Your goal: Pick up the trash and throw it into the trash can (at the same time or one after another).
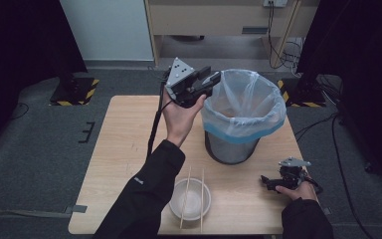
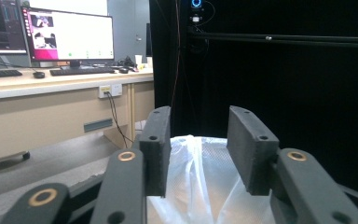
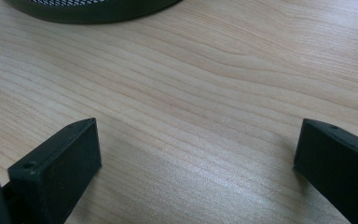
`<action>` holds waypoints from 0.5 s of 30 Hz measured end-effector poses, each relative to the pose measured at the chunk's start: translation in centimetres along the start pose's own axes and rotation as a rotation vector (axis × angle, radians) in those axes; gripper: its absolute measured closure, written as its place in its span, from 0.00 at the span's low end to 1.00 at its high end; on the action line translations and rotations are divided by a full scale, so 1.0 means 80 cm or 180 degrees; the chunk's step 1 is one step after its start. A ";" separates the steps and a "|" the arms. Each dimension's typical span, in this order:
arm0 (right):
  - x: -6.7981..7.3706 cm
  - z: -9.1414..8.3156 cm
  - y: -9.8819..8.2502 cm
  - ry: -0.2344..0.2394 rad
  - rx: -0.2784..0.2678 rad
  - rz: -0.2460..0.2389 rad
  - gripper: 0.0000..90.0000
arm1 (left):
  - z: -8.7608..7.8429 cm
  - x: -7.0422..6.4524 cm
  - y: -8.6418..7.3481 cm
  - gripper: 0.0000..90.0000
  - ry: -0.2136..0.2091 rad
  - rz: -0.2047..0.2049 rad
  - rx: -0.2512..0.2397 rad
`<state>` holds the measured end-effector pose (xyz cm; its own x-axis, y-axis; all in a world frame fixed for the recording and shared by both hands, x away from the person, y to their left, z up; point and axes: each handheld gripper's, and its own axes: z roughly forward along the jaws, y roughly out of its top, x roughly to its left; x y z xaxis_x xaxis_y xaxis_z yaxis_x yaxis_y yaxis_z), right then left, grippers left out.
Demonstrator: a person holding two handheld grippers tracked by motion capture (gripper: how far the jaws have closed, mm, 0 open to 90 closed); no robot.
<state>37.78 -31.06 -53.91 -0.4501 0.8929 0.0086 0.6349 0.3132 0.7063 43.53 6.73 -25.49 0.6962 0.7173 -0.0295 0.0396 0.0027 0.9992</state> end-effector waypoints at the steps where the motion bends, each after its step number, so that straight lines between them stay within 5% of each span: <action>1: 0.000 0.000 0.000 0.0000 -0.0002 -0.0003 0.01 | -0.006 0.001 0.000 0.64 0.0007 0.0018 0.0005; 10: 0.000 0.000 0.000 0.0005 0.0008 0.0013 0.01 | -0.089 0.013 -0.014 0.54 0.0084 0.0097 0.0085; 15: 0.000 0.000 0.000 0.0006 0.0011 0.0008 0.01 | -0.117 0.012 -0.034 0.50 0.0072 0.0096 0.0185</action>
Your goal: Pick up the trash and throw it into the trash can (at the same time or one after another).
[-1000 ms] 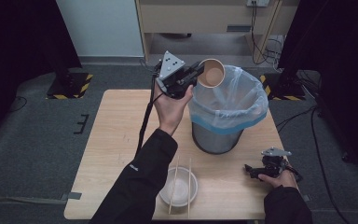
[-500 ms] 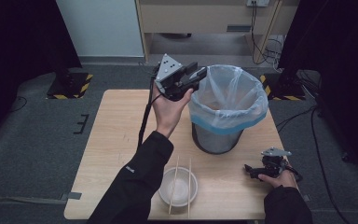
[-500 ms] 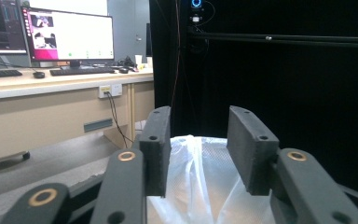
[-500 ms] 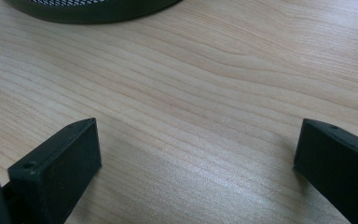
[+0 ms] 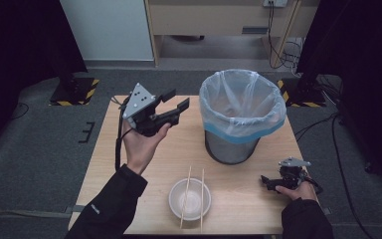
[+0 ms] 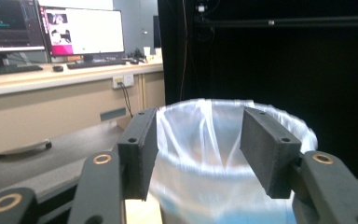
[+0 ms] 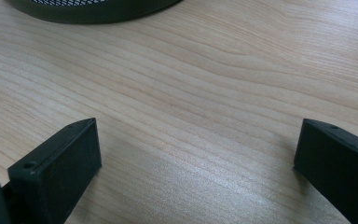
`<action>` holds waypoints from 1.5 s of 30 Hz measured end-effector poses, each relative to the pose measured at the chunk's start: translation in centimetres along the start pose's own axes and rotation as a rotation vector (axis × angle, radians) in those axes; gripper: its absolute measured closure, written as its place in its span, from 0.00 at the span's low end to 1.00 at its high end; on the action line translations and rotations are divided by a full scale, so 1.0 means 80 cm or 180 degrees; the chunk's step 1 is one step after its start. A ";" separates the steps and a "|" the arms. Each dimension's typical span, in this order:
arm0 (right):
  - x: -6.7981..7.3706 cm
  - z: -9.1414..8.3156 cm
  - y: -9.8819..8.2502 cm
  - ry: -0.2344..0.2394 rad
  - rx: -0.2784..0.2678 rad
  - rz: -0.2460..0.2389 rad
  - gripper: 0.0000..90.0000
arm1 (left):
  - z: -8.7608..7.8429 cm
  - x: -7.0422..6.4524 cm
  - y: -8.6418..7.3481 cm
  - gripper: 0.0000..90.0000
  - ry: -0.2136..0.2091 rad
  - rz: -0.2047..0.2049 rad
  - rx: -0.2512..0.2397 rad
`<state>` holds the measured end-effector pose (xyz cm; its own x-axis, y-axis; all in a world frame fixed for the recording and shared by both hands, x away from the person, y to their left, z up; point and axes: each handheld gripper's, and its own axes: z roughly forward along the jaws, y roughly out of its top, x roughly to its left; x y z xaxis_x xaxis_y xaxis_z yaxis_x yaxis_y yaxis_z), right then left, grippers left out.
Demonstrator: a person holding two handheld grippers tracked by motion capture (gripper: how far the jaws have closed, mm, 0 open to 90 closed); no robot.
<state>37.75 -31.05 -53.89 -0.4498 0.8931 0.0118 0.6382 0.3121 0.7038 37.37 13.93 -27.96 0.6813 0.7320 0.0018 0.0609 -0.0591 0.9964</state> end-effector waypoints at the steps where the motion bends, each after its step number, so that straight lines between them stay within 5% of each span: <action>1: 0.000 0.000 0.000 -0.0001 0.0000 0.0000 0.01 | -0.005 -0.001 -0.007 0.49 -0.0001 -0.0006 0.0028; 18: 0.001 0.000 0.000 -0.0008 -0.0010 -0.0003 0.01 | -0.043 -0.026 -0.161 0.44 0.0013 -0.0291 0.0829; 24: 0.001 0.000 0.000 -0.0003 -0.0010 0.0001 0.01 | -0.050 -0.043 -0.195 0.44 -0.0043 -0.0327 0.1034; 45: 0.001 0.000 0.000 0.0008 -0.0007 -0.0016 0.01 | -0.029 -0.089 -0.252 0.57 -0.0306 -0.0283 0.1763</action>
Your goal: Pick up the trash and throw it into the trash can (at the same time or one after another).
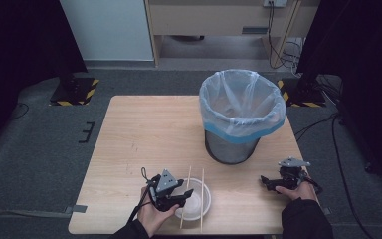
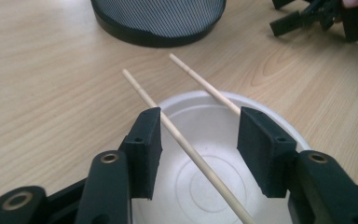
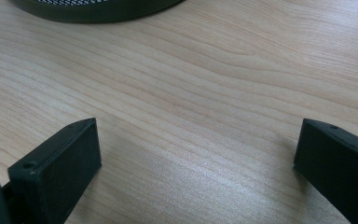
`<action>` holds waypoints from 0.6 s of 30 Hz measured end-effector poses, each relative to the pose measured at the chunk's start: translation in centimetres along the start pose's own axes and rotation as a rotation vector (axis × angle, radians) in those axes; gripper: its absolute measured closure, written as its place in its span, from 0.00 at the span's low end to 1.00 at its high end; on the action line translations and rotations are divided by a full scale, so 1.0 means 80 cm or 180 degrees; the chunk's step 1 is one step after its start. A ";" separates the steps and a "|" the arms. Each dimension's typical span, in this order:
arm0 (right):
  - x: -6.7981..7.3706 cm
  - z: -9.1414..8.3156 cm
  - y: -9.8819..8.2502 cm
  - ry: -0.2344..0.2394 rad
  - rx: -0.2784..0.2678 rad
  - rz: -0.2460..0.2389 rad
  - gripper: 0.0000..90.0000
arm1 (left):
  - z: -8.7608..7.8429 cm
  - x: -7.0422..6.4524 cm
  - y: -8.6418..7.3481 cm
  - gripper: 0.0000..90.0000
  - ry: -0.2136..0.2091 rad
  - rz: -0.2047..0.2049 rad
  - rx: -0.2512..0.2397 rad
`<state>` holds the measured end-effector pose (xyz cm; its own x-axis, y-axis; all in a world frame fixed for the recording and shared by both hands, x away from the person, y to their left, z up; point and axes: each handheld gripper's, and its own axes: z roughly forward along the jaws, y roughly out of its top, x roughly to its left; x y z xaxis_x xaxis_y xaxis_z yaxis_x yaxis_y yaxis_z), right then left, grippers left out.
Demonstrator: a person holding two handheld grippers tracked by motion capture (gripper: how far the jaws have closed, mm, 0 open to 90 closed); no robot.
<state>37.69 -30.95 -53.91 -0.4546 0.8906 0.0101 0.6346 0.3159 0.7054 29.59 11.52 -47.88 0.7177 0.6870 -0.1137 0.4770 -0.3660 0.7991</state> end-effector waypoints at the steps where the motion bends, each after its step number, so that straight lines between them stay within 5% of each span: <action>1: 0.000 0.000 0.000 0.0000 0.0000 0.0000 0.01 | 0.000 0.000 0.000 0.58 0.0000 0.0000 0.0000; 18: 0.000 0.000 0.000 0.0000 -0.0001 -0.0007 0.01 | 0.012 0.004 -0.004 0.75 0.0008 -0.0015 0.0272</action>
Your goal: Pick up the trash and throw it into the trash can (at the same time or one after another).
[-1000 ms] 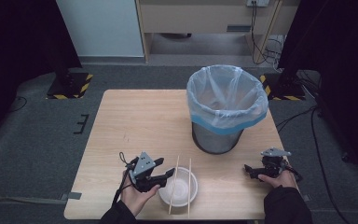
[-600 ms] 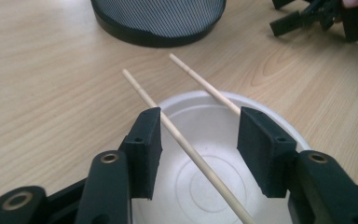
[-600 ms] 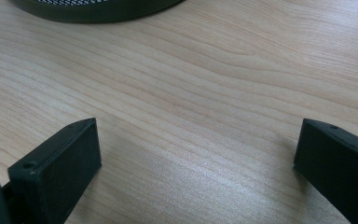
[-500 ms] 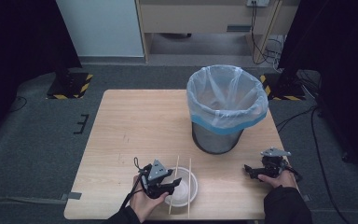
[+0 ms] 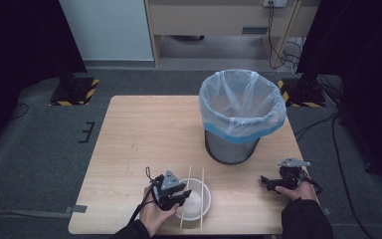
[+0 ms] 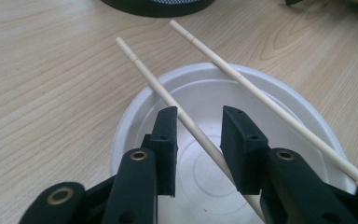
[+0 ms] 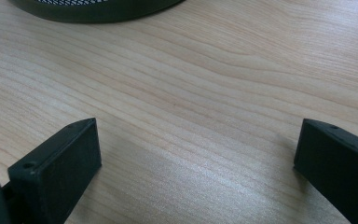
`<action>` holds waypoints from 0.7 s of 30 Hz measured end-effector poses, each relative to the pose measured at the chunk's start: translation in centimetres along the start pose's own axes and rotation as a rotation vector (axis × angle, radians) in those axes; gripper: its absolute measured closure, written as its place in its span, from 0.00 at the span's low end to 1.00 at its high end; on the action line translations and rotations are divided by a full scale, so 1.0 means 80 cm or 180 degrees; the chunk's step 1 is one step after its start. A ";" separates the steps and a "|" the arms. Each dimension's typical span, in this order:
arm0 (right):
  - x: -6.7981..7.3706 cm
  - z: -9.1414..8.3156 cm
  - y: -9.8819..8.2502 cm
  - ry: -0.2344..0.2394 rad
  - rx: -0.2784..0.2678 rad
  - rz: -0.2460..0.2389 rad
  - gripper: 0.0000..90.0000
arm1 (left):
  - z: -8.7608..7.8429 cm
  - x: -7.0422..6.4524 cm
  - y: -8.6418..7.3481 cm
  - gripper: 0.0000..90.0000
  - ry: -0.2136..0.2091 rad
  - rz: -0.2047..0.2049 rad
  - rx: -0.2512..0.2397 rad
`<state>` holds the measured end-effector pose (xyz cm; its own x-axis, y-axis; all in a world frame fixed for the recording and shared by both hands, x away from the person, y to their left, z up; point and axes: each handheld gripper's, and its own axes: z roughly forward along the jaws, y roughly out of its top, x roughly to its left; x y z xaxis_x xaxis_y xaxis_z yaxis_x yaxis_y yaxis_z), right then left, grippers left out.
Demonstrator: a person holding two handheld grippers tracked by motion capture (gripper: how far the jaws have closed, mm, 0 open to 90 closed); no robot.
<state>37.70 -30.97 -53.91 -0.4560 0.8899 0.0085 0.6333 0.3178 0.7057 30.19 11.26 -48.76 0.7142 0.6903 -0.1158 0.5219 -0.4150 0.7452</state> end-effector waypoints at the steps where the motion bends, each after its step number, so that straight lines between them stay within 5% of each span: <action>1: 0.000 0.000 0.000 0.0000 0.0000 0.0000 0.01 | 0.000 0.001 0.000 0.75 -0.0001 -0.0003 0.0004; 21: 0.000 0.000 0.000 0.0000 0.0001 0.0007 0.01 | 0.001 0.006 0.001 0.84 0.0069 -0.0072 0.0080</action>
<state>37.69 -30.95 -53.91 -0.4547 0.8906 0.0102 0.6345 0.3159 0.7054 30.62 11.53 -48.79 0.6919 0.7123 -0.1178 0.5496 -0.4137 0.7258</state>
